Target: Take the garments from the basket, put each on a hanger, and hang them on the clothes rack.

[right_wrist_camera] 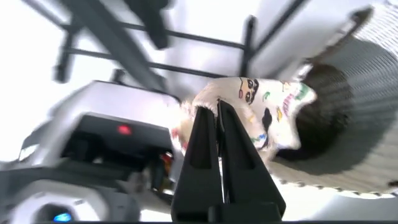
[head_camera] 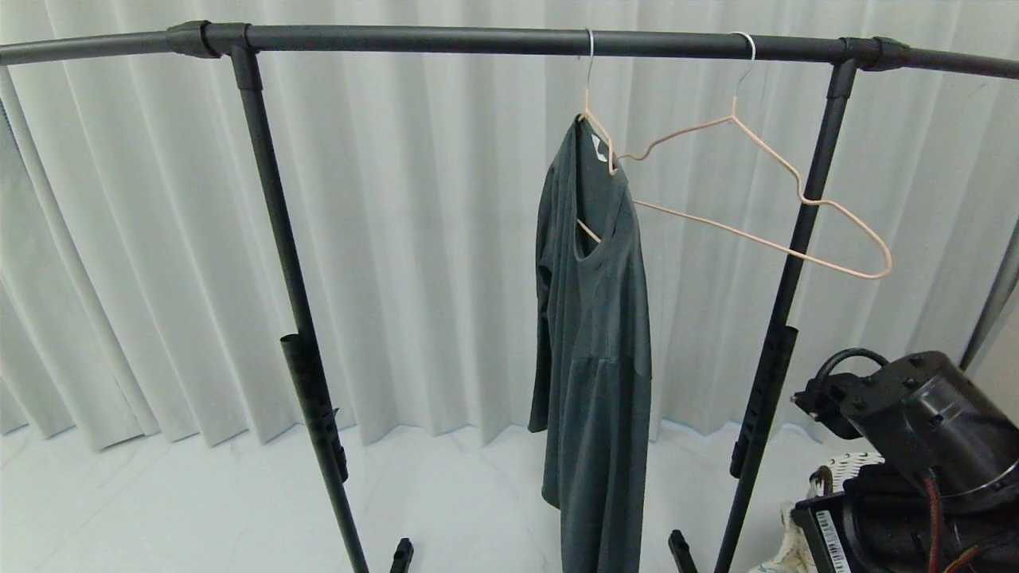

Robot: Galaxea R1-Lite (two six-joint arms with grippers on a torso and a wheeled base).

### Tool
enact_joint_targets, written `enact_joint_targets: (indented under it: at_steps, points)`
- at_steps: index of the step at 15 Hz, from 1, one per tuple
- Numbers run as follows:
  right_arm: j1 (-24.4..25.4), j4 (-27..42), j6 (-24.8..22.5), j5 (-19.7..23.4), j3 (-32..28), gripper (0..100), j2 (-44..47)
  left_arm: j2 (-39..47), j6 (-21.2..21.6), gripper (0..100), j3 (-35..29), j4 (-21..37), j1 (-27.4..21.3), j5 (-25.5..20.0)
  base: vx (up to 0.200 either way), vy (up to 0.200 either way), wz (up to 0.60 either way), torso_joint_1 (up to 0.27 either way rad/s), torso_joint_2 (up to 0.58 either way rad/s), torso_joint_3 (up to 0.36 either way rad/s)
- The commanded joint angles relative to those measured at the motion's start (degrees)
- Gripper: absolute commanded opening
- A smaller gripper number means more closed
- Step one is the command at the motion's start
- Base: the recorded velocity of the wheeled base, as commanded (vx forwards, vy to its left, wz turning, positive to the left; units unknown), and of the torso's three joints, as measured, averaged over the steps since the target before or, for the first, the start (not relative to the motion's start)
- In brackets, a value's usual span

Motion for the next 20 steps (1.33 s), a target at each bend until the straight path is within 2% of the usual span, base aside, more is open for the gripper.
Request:
enact_joint_targets:
  at_steps: [1, 3, 6, 8, 10, 11, 12, 13, 15, 18, 20]
  points:
    - [3.9, -0.1, 0.1, 0.0, -3.1, 0, -1.4, -1.6, -1.0, 100, 0.0, 0.1, -0.1, -0.5, -0.200, 0.000, 0.00, 0.002, 0.00, -0.002]
    - [6.4, -0.1, 0.1, 0.1, -5.0, 0, -1.1, -3.7, -1.0, 100, 0.0, 0.2, -2.4, -0.6, -0.200, 0.000, 0.00, 0.005, 0.00, 0.005]
    - [9.9, -0.2, 0.1, 0.1, -7.9, 0, 0.4, -3.8, -1.1, 100, 0.0, 0.2, -2.5, -0.7, -0.200, 0.000, 0.00, 0.004, 0.00, -0.001]
    - [12.3, -0.4, 0.2, 0.3, -10.6, 0, 1.6, -4.9, -1.3, 100, 0.0, 0.2, -2.5, -1.7, 0.000, 0.000, 0.00, 0.000, 0.00, 0.000]
    - [12.8, -0.8, 0.2, 0.3, -12.7, 0, 2.6, -7.4, -1.4, 100, 0.1, 0.2, -2.8, -4.7, 0.000, 0.000, 0.00, 0.000, 0.00, 0.000]
    - [12.9, -1.5, 0.1, 0.5, -14.0, 0, 3.6, -10.6, -2.6, 100, 0.2, 0.3, -3.0, -9.9, 0.000, 0.000, 0.00, 0.000, 0.00, 0.000]
    - [12.9, -1.8, 0.1, 0.9, -15.3, 0, 4.2, -14.3, -1.4, 100, 0.2, 1.6, -3.2, -13.2, 0.000, 0.000, 0.00, 0.000, 0.00, 0.000]
    - [13.0, -2.1, -0.1, 1.7, -16.8, 0, 4.5, -15.8, 0.1, 100, 0.2, 2.0, -4.8, -13.5, 0.000, 0.000, 0.00, 0.000, 0.00, 0.000]
    - [13.7, -2.3, -0.2, 4.0, -19.8, 0, 4.5, -18.4, 0.0, 100, 0.2, 2.0, -5.5, -13.5, 0.000, 0.000, 0.00, 0.000, 0.00, 0.000]
    - [14.2, -2.3, -2.3, 4.5, -23.1, 0, 4.4, -24.1, -1.9, 100, 0.2, 1.9, -5.4, -13.7, 0.000, 0.000, 0.00, 0.000, 0.00, 0.000]
    - [14.5, -2.3, -3.7, 4.5, -23.8, 0, 4.1, -27.7, -1.6, 100, 0.0, 1.9, -5.7, -13.9, 0.000, 0.000, 0.00, 0.000, 0.00, 0.000]
